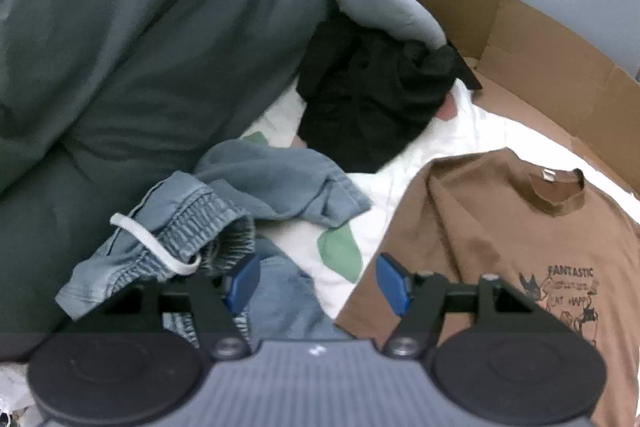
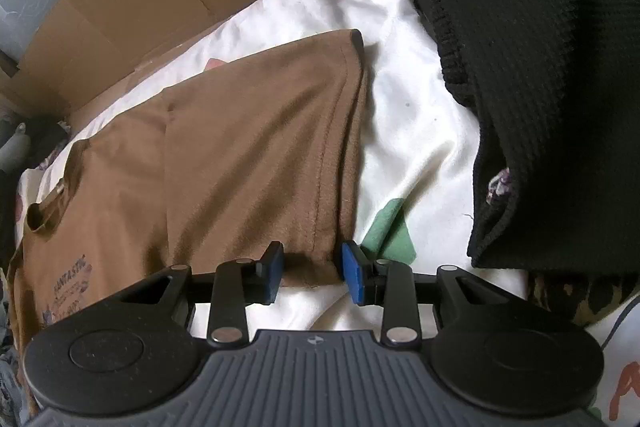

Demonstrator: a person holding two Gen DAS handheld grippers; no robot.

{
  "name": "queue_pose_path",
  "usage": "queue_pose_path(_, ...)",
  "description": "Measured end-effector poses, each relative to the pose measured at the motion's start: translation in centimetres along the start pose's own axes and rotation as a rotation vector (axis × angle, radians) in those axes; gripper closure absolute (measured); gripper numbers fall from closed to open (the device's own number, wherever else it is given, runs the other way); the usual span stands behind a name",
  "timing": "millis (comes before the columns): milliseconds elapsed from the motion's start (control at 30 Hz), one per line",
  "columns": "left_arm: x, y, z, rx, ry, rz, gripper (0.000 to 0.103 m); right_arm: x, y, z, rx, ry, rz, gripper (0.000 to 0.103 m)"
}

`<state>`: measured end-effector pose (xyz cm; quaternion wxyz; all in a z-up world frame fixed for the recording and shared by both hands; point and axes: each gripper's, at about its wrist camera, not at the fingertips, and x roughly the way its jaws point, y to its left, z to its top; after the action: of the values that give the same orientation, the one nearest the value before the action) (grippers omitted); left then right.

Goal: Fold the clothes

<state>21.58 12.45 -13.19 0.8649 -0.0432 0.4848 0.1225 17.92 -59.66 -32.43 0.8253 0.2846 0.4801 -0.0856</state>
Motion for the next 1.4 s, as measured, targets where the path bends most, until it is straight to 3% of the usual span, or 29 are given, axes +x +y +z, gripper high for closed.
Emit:
queue_pose_path(67, -0.1, 0.7, 0.0, -0.002, -0.005, 0.006, 0.036, 0.2, 0.0, 0.2, -0.008, 0.001, -0.004, 0.098)
queue_pose_path(300, -0.7, 4.4, 0.7, 0.015, -0.011, 0.072, 0.036, -0.3, 0.0, 0.0, -0.051, -0.016, -0.019, 0.100)
queue_pose_path(533, -2.2, 7.5, 3.4, 0.055, -0.022, 0.123, 0.036, -0.4, 0.0, 0.1, -0.067, -0.030, -0.053, 0.100)
queue_pose_path(767, -0.7, 8.3, 3.2, 0.042, -0.027, 0.080, 0.034, -0.9, 0.4, 0.0, -0.082, -0.018, -0.039, 0.092)
queue_pose_path(833, 0.1, 7.8, 2.6, 0.038, -0.025, 0.040, 0.034, -2.1, 1.2, -0.2, -0.121, -0.023, -0.020, 0.090)
queue_pose_path(933, 1.0, 6.7, 1.7, 0.046, -0.029, -0.021, 0.034, -4.3, 2.8, -0.4, -0.172, -0.032, 0.001, 0.075)
queue_pose_path(1233, 3.2, 5.1, -1.0, 0.054, -0.014, -0.140, 0.037, -11.3, 7.9, -1.3, -0.291, -0.028, 0.075, 0.065)
queue_pose_path(1400, 4.2, 5.1, -2.0, 0.043, 0.011, -0.199, 0.049, -13.6, 11.3, -2.0, -0.344, 0.000, 0.101, 0.065)
